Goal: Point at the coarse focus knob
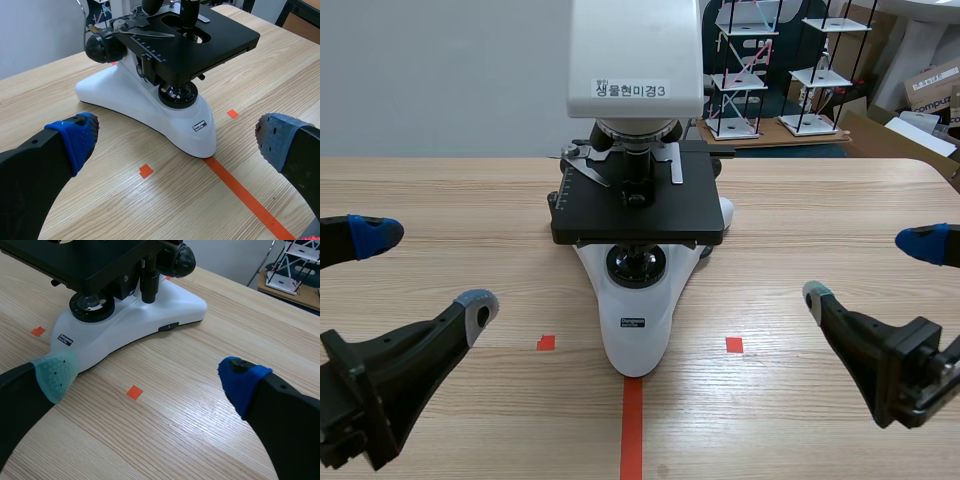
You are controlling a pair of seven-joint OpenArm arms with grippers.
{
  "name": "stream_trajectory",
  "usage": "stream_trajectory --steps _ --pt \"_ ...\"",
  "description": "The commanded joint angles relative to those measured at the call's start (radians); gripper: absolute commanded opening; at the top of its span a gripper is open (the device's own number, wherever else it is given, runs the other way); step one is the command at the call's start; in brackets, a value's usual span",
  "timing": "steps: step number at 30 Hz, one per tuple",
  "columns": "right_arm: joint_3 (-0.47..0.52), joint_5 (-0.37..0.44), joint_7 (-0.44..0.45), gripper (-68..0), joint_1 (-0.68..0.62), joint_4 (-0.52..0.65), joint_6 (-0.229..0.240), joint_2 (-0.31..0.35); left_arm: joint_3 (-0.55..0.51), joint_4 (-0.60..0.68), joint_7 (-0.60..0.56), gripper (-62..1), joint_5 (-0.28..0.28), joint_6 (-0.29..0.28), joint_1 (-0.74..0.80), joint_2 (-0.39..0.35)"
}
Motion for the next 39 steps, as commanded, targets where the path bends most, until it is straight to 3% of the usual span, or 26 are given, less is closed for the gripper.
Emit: stream_trajectory --steps 1,9,13,19,26,33,39 --pt "0.012 0.010 0.017 -14.4 0.001 0.014 0.000 0.037 -0.005 0.012 -0.016 1.4 -0.010 0.002 0.004 0.002" --pt "0.012 0.010 0.043 -50.4 0.092 0.011 -0.012 0.140 -0.005 0.012 -0.016 1.4 -0.010 0.003 0.002 0.002" --pt "0.011 0.010 0.041 -60.7 0.188 -0.011 0.001 0.192 -0.005 0.012 -0.016 1.4 -0.010 0.003 0.002 0.002" --pt "-0.034 0.011 0.043 -66.0 0.395 -0.109 0.020 0.259 -0.005 0.012 -0.016 1.4 -0.010 0.003 0.002 0.002" --pt "-0.277 0.011 0.043 -66.0 0.728 -0.288 0.023 0.330 -0.005 0.012 -0.016 1.4 -0.010 0.003 0.002 0.002" --pt "-0.525 0.011 0.042 -66.0 1.066 -0.458 0.023 0.325 -0.005 0.012 -0.016 1.4 -0.010 0.003 0.002 0.002" --pt "-0.734 0.010 0.031 -66.0 1.279 -0.558 0.023 0.291 -0.005 0.012 -0.016 1.4 -0.010 0.002 0.002 0.002"
